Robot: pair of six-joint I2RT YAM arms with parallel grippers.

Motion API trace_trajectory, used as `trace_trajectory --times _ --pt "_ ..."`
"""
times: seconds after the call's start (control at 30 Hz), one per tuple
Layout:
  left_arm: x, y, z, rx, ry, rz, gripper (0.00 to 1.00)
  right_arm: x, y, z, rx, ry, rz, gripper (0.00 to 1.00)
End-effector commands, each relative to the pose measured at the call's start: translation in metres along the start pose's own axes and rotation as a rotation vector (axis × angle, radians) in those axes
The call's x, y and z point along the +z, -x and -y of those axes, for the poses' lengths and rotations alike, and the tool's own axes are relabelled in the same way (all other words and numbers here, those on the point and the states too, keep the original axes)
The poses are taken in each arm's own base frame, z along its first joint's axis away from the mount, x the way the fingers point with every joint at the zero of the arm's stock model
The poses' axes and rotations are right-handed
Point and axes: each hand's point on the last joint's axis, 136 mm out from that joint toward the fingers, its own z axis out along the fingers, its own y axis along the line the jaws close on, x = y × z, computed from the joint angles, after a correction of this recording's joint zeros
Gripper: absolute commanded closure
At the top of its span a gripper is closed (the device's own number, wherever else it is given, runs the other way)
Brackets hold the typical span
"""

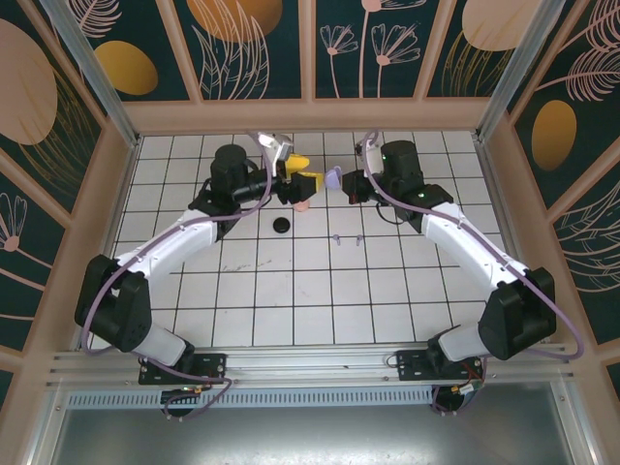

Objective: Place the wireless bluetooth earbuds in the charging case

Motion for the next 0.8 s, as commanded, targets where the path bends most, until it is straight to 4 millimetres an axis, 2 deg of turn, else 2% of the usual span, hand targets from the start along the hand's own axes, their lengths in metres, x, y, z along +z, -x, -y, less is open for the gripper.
trace_trajectory --times 0.0,0.2,0.3,0.37,0.47,0.77 --pt "0.003 -0.037 -0.006 0.076 -0.002 -0.216 0.25 -0.014 0.0 0.002 -0.162 -0.079 -0.034 1.0" --pt "0.007 -0.057 0.001 0.089 -0.113 -0.391 0.26 -0.02 -0.006 -0.006 -0.286 -0.125 -0.053 1.0" --pt "0.006 -0.058 0.009 0.093 -0.166 -0.432 0.29 -0.023 -0.009 -0.009 -0.301 -0.125 -0.059 1.0" --pt "0.009 -0.07 0.007 0.069 -0.2 -0.475 0.32 -0.022 -0.013 -0.016 -0.323 -0.119 -0.064 1.0" --pt "0.01 -0.074 0.009 0.054 -0.236 -0.507 0.36 -0.021 -0.018 -0.02 -0.336 -0.116 -0.073 1.0" --pt "0.01 -0.081 0.019 0.006 -0.321 -0.528 0.38 -0.015 -0.023 -0.033 -0.355 -0.093 -0.084 1.0"
